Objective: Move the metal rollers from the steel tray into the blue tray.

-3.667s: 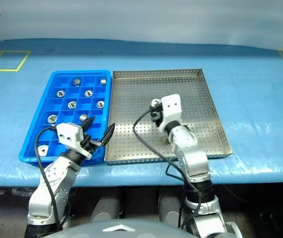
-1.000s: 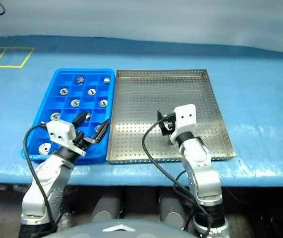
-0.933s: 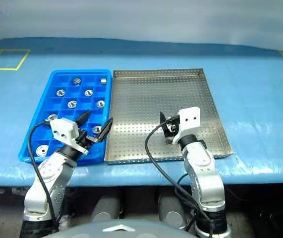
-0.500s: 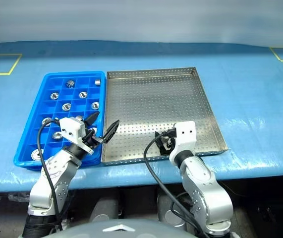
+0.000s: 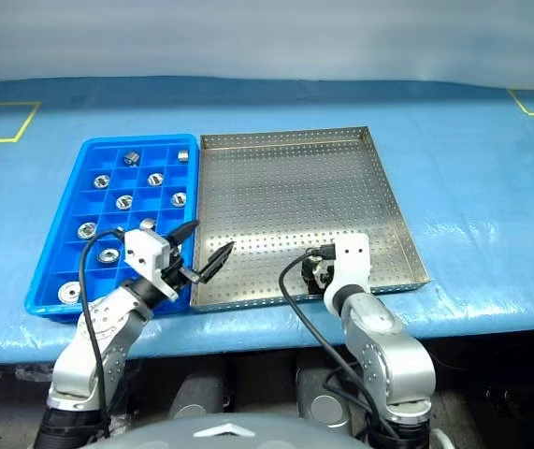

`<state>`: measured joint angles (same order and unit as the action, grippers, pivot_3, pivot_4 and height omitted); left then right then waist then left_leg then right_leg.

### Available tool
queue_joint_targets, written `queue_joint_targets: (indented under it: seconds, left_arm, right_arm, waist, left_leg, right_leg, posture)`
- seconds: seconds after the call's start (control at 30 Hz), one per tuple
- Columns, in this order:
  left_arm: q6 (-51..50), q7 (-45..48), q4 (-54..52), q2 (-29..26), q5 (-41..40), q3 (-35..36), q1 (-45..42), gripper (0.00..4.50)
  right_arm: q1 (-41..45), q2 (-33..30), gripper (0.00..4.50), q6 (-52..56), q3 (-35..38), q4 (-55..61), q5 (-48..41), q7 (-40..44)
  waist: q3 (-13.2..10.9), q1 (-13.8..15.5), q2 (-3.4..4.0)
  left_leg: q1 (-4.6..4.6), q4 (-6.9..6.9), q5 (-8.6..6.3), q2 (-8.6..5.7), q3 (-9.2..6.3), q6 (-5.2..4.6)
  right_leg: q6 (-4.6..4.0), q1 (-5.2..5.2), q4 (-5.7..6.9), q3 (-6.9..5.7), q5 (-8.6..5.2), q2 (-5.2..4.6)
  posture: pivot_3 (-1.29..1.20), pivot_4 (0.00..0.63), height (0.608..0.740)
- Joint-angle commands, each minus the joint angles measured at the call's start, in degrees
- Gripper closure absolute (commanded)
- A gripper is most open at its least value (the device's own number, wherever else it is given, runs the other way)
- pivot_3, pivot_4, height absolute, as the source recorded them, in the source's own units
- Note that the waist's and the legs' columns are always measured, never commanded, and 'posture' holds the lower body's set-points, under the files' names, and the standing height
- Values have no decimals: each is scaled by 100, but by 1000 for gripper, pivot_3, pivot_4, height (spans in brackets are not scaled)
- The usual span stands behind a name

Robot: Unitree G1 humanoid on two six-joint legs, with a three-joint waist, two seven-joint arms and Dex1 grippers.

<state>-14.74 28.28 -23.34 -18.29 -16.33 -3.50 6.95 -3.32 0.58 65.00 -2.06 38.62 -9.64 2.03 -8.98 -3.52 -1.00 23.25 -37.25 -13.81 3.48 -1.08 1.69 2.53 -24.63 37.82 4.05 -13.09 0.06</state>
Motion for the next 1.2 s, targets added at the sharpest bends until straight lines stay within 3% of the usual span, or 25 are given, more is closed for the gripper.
queue_joint_targets:
  seconds: [0.03,0.4,0.53,0.63,0.67,1.03,1.2]
  left_arm:
    - [44,220,-55,-78,-39,-144,95,0]
    - [-453,797,-229,-367,-545,-278,308,0]
    - [-518,791,-299,-443,-521,-285,334,0]
    - [-536,780,-327,-457,-520,-272,343,0]
    - [-537,781,-332,-459,-524,-267,347,0]
    - [-362,630,-341,-301,-522,-157,389,0]
    - [-69,333,-408,-136,-425,134,482,0]
  right_arm:
    - [140,53,514,-171,-90,37,-43,-20]
    - [223,-32,514,-772,-158,-676,39,43]
    - [241,-49,1569,-906,-163,-848,19,59]
    - [245,-50,2631,-939,-164,-879,-1,56]
    - [243,-47,2704,-932,-169,-865,-10,53]
    - [486,-229,2703,-916,-296,12,-226,241]
    - [1021,-375,2703,-1139,-704,184,-176,425]
  waist:
    - [0,0,0]
    - [7,-60,-11]
    - [16,-62,-25]
    - [19,-62,-30]
    - [19,-62,-30]
    - [10,-30,-16]
    - [9,-2,-17]
  left_leg:
    - [0,0,0,0,0,0]
    - [-54,-1,2,2,10,-4]
    - [-62,-1,4,2,10,-7]
    - [-66,-1,5,2,12,-8]
    - [-66,-1,5,2,13,-8]
    - [-53,9,5,-1,32,-8]
    - [-48,27,2,1,19,-10]
  right_leg:
    - [0,0,0,0,0,0]
    - [1,27,4,17,1,4]
    - [1,24,3,23,1,7]
    - [1,22,2,32,1,10]
    - [1,21,2,35,1,11]
    - [2,3,3,60,2,15]
    - [1,-3,2,66,2,33]
  posture:
    - [3,150,740]
    - [21,150,740]
    - [26,150,740]
    - [29,150,740]
    - [29,150,740]
    - [47,150,740]
    - [85,150,740]
